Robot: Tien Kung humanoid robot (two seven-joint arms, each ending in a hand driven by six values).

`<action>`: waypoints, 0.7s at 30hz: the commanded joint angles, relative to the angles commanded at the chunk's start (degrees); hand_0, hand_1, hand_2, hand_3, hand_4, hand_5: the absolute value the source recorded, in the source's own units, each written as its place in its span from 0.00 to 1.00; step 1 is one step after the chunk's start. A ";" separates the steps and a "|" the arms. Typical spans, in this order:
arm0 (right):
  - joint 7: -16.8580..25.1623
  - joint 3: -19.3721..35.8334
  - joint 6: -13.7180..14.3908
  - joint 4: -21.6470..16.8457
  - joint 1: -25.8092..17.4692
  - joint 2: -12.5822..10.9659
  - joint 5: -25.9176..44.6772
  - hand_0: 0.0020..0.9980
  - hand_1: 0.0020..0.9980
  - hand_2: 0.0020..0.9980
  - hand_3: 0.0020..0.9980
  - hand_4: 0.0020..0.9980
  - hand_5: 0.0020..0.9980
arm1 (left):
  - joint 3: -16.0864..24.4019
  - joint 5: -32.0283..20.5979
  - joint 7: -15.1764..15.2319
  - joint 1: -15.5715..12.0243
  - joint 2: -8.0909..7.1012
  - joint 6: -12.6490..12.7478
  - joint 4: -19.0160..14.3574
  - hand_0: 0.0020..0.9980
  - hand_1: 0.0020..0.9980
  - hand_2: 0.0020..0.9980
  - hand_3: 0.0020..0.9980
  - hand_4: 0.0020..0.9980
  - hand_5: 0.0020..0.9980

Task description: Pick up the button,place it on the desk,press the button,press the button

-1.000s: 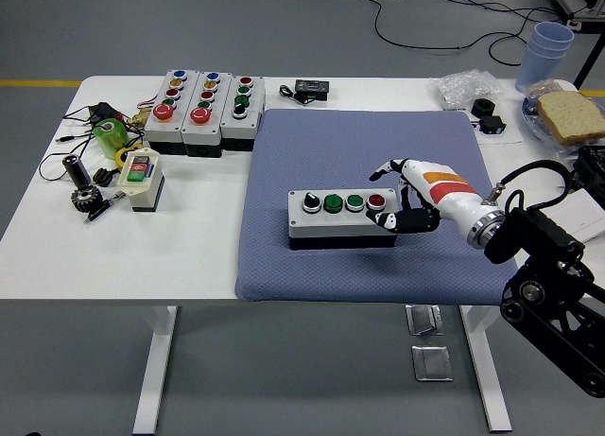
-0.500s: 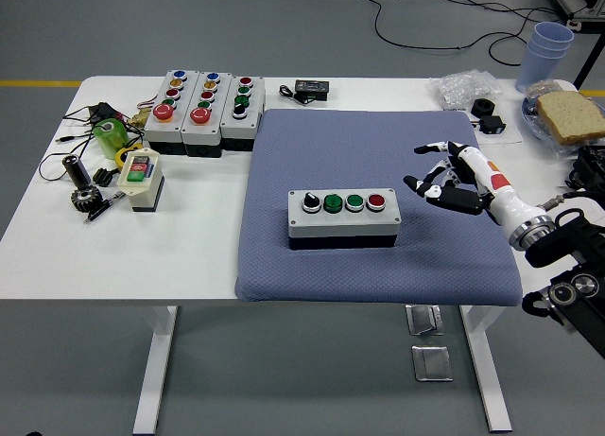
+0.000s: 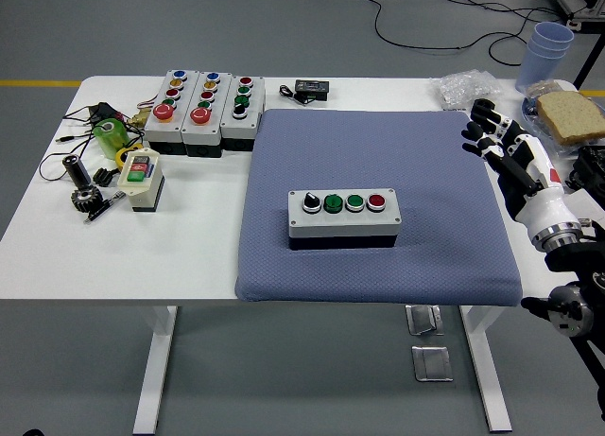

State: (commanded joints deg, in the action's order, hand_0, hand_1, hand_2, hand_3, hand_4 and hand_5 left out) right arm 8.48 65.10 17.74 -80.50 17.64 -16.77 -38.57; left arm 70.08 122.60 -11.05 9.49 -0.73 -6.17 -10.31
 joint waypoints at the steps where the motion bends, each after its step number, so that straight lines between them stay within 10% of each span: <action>1: 0.18 0.09 0.18 0.02 -0.12 0.05 2.55 0.78 0.73 0.79 0.78 0.82 0.43 | 0.00 0.01 -0.01 0.01 0.00 0.00 0.00 0.65 0.63 0.63 0.55 0.32 0.86; 11: -1.43 3.35 2.38 1.38 -3.57 3.08 3.64 0.70 0.66 0.71 0.68 0.76 0.41 | 0.00 0.12 -0.05 0.22 -0.07 0.07 0.00 0.65 0.63 0.63 0.55 0.32 0.86; 21: -5.08 5.63 -1.74 1.15 -4.75 3.99 1.94 0.65 0.59 0.66 0.64 0.73 0.39 | 0.00 0.41 0.02 0.19 -0.08 -0.02 0.00 0.65 0.64 0.63 0.55 0.32 0.86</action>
State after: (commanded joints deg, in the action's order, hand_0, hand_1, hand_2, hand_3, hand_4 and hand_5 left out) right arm 3.40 70.72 16.00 -79.35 12.89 -12.77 -36.63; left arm 70.08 123.01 -11.02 9.68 -0.81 -6.20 -10.31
